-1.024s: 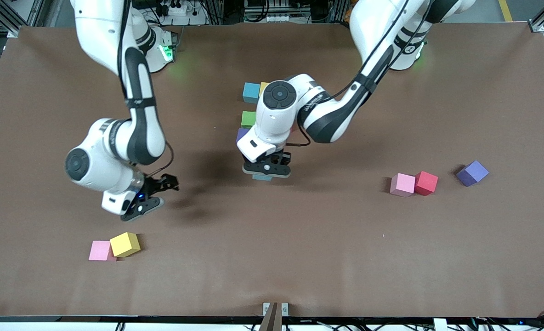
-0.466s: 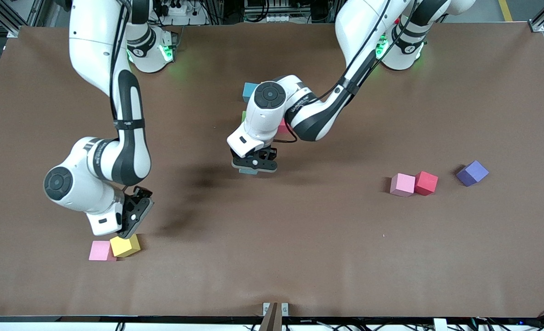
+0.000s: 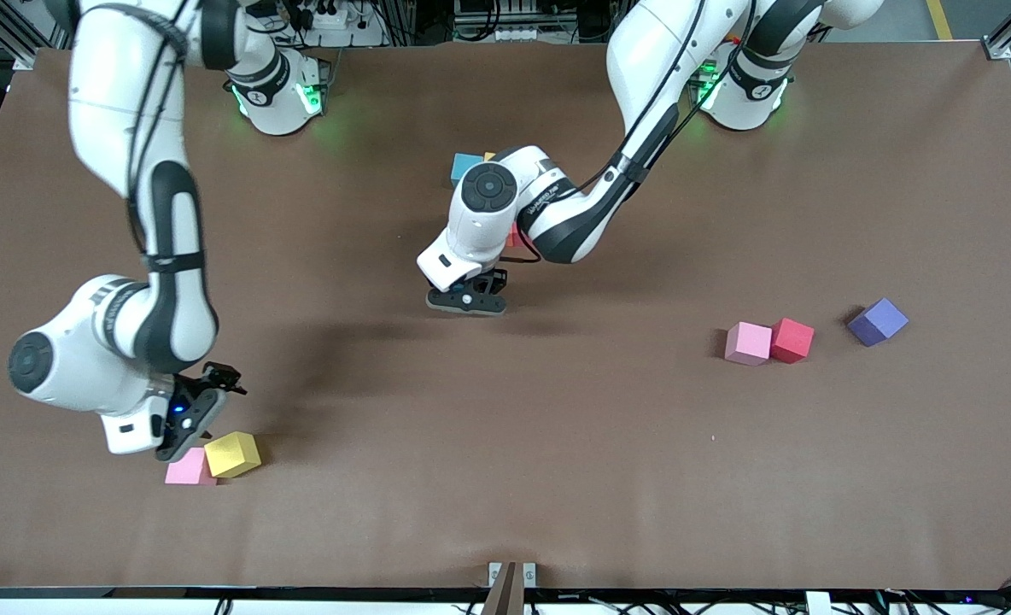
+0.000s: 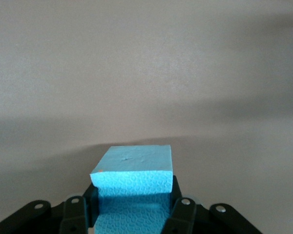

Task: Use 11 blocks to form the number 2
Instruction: 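Bring the cyan cube over the row while the right gripper reaches the yellow cube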

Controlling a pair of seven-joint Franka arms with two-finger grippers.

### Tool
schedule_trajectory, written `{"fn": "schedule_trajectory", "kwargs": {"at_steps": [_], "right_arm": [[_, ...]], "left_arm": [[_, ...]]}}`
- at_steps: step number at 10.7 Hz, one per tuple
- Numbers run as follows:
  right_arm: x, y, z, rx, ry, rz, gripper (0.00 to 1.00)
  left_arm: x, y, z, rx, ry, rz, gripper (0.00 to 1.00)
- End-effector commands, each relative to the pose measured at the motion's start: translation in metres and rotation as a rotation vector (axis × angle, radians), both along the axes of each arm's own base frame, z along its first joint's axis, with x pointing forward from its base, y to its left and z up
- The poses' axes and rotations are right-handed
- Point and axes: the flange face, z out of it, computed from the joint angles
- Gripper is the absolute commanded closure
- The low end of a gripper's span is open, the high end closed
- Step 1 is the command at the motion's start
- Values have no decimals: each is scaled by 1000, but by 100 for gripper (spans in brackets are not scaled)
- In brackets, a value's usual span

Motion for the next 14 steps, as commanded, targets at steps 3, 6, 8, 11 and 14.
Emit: {"fn": "schedule_trajectory", "kwargs": {"at_steps": [3,6,8,11,14], "right_arm": [[13,-7,-7,73,42,-243,0],[22,0,9,70,13,-268,0],[30,21,22,42,-3,-289,0],[36,47,3,-7,-37,-412,0],[48,57,-20,-40,-150,-419,0]], "left_arm": [[-3,-7,-3,-16,27,3,92],[-7,-5,-12,14,34,-67,92],[-9,-6,-16,20,36,-74,91],[-10,-6,-20,23,40,-81,91],[-11,-8,-19,17,34,-97,91]]}}
